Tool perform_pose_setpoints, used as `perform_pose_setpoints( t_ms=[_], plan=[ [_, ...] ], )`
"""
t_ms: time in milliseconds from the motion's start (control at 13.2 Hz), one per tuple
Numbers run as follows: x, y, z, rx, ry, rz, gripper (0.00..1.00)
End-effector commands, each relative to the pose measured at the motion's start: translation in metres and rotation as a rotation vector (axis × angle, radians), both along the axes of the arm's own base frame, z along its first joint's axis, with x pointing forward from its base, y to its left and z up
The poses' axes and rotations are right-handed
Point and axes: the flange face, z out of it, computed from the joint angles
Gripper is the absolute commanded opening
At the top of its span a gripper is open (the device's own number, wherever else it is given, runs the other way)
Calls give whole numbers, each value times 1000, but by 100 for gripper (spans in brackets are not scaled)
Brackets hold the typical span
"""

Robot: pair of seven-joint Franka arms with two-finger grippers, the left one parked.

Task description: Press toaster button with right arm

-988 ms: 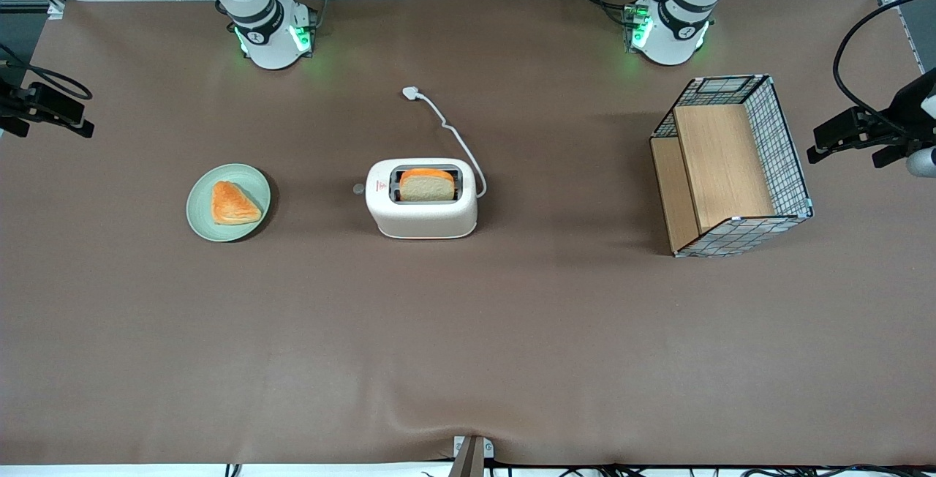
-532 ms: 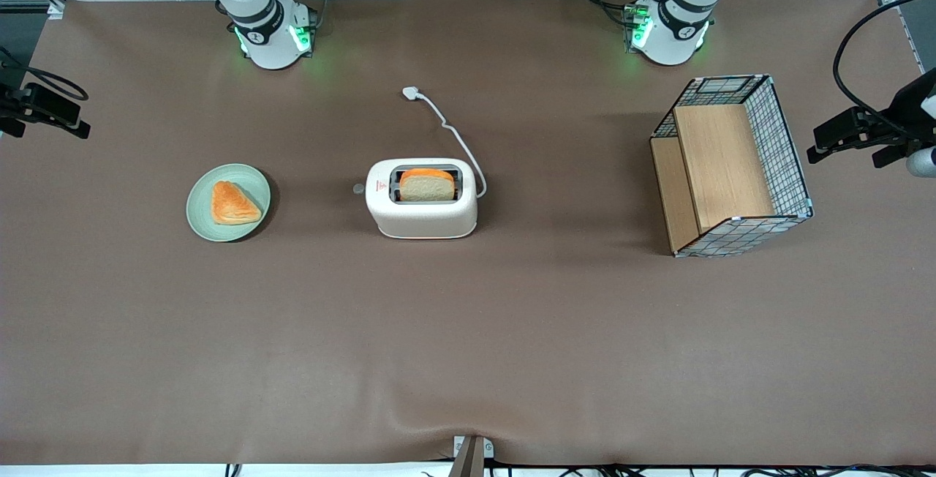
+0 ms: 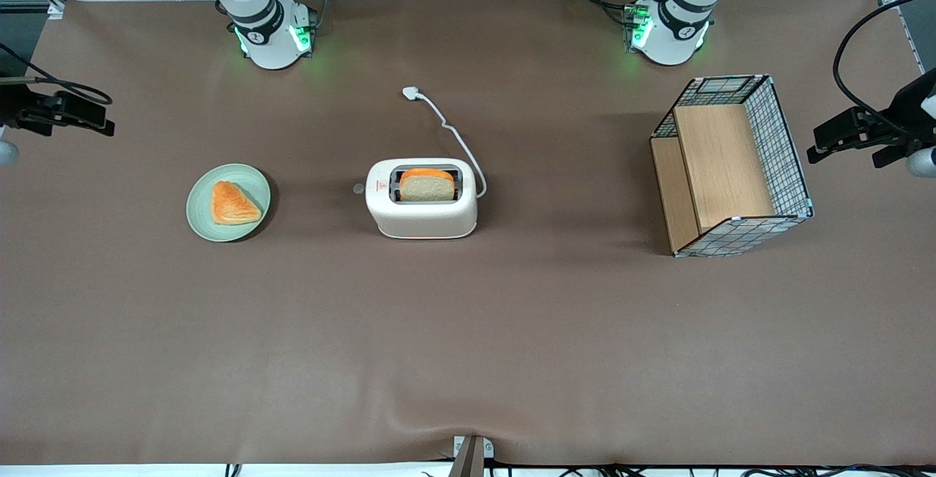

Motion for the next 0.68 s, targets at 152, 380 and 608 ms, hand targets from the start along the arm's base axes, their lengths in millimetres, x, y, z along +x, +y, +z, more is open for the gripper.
perform_pose_setpoints(
  t_ms=[152,380,608],
  plan=[
    [-1,16,-18,78,49,10,100],
    [-4,26,-44,152,105,8,100],
    [-7,60,-78,165,156,55,100]
  ],
)
